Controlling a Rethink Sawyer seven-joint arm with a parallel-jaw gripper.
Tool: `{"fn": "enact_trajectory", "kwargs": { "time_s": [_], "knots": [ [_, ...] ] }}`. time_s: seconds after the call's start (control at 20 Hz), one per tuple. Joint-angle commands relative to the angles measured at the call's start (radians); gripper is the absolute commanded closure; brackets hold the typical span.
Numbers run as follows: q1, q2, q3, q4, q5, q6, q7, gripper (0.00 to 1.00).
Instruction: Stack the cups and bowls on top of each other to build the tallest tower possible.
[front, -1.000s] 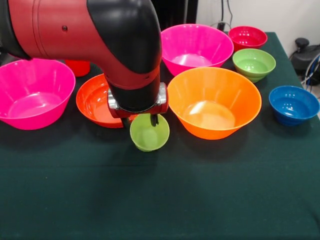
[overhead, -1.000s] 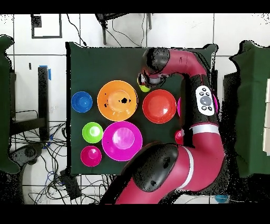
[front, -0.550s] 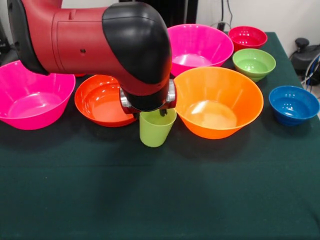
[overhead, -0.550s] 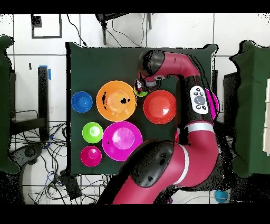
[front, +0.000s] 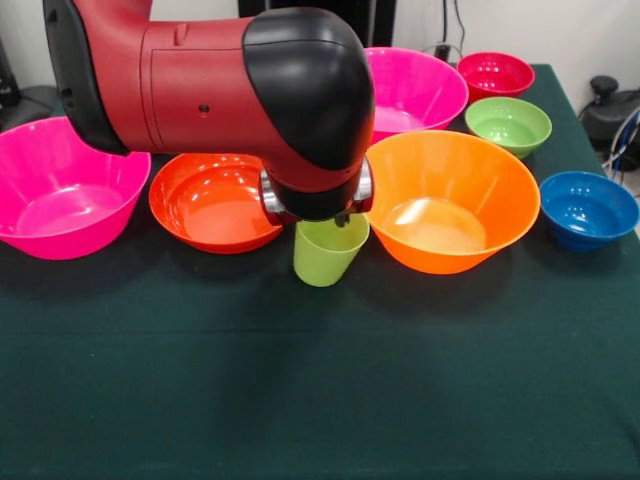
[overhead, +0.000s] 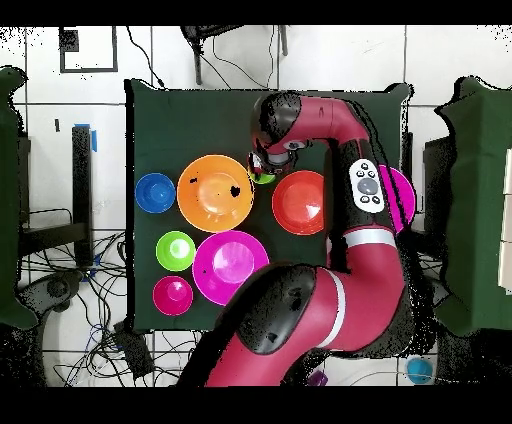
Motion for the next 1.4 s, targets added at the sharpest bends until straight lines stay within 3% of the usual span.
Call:
{"fn": "enact_trajectory", "kwargs": {
  "time_s": [0.05, 0.4, 0.85, 1.4],
  "knots": [
    [0.03, -0.014, -0.017, -0.01, -0.095, 0.048, -0.232, 0.0],
    [0.03, -0.063, -0.024, -0.029, -0.142, 0.021, -0.262, 0.0],
    [0.051, -0.15, -0.03, -0.033, -0.182, 0.122, -0.272, 0.0],
    [0.034, -0.246, 0.014, 0.034, -0.076, 0.164, -0.197, 0.0]
  ]
}}
